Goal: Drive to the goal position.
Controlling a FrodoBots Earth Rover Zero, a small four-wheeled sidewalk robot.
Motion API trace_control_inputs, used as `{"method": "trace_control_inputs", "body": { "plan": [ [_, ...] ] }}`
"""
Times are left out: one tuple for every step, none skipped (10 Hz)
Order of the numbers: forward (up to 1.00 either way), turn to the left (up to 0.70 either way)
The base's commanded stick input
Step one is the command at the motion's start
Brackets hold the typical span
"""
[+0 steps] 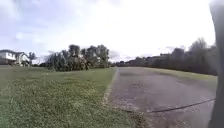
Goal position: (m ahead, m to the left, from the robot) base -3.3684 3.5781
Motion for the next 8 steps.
{"method": "trace_control_inputs", "body": {
  "plan": [
    [0.02, 0.00],
    [0.03, 0.00],
    [0.01, 0.00],
    [0.00, 0.00],
    [0.00, 0.00],
    [0.00, 0.00],
    [0.00, 0.00],
    [0.00, 0.00]
  ]
}}
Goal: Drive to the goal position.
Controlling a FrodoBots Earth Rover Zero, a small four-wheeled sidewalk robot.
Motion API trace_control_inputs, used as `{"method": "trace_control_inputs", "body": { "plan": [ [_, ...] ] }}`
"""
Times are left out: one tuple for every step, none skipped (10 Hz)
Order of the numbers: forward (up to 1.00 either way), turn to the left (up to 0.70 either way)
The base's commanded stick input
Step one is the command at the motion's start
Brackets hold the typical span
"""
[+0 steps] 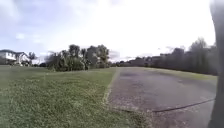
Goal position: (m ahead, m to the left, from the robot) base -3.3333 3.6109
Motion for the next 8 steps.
{"method": "trace_control_inputs", "body": {
  "plan": [
    [0.00, 0.00],
    [0.00, 0.00],
    [0.00, 0.00],
    [0.02, 0.00],
    [0.01, 0.00],
    [0.03, 0.00],
    [0.02, 0.00],
    [0.00, 0.00]
  ]
}}
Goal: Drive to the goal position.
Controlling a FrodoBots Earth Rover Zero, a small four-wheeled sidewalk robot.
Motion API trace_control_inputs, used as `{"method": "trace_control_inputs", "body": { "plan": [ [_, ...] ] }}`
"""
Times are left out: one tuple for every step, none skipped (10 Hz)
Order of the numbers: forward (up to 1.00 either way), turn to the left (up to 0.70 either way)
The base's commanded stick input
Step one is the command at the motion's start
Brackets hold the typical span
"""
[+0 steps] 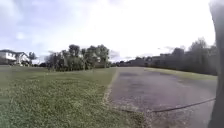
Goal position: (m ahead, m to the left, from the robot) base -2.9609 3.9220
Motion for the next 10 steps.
{"method": "trace_control_inputs", "body": {
  "plan": [
    [0.00, 0.00],
    [0.00, 0.00],
    [0.00, 0.00],
    [0.00, 0.00],
    [0.00, 0.00],
    [0.00, 0.00],
    [0.00, 0.00],
    [0.00, 0.00],
    [0.02, 0.00],
    [0.04, 0.00]
  ]
}}
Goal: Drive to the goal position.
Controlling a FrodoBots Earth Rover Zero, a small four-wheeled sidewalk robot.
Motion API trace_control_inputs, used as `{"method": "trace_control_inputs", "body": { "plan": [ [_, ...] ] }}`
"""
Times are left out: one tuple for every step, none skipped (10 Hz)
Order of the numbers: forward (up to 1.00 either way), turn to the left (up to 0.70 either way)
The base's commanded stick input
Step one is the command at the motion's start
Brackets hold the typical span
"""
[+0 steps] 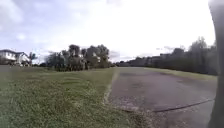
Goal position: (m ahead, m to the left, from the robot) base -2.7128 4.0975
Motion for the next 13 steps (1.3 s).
{"method": "trace_control_inputs", "body": {
  "plan": [
    [0.01, 0.00],
    [0.00, 0.00],
    [0.00, 0.00],
    [0.00, 0.00],
    [0.00, 0.00],
    [0.00, 0.00],
    [0.00, 0.00],
    [0.00, 0.00],
    [0.00, 0.00],
    [0.02, 0.00],
    [0.00, 0.00],
    [0.00, 0.00],
    [0.00, 0.00]
  ]
}}
